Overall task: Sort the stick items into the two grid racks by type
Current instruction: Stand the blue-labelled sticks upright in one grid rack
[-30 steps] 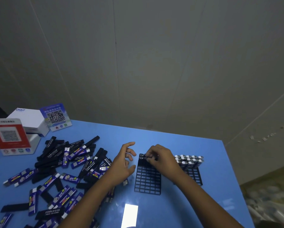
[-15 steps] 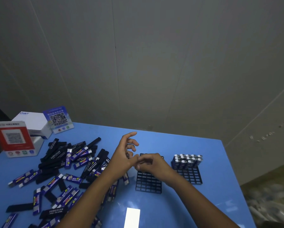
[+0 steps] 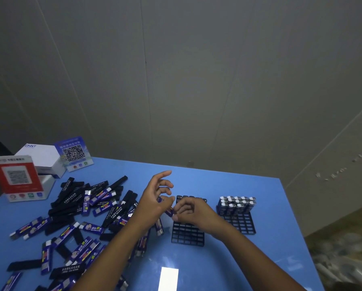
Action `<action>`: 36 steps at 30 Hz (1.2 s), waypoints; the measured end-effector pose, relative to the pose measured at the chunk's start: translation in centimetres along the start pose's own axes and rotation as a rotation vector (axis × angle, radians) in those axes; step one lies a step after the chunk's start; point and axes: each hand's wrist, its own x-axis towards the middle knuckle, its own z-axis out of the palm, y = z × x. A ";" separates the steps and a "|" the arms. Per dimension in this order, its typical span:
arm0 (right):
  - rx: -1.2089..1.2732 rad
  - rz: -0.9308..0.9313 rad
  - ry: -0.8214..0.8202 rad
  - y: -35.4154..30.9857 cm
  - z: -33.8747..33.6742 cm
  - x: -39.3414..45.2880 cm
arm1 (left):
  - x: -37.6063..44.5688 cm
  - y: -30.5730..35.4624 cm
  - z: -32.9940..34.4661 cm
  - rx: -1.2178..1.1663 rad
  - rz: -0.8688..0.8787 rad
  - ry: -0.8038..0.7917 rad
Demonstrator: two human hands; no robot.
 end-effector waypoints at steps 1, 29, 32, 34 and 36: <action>0.003 0.013 0.006 -0.1 -0.2 -0.1 | 0.0 -0.1 0.0 0.010 -0.003 0.001; -0.318 -0.052 0.363 3.5 -11.5 -7.3 | 0.5 -3.9 8.2 1.358 0.138 -0.138; -0.390 -0.064 0.406 3.7 -13.6 -8.3 | 0.6 -4.2 10.1 1.376 0.106 -0.096; -0.427 -0.078 0.409 4.0 -15.0 -8.9 | 0.7 -4.5 11.2 1.377 0.101 -0.075; -0.467 -0.081 0.410 4.3 -16.3 -9.3 | 0.6 -4.6 12.3 1.382 0.098 -0.058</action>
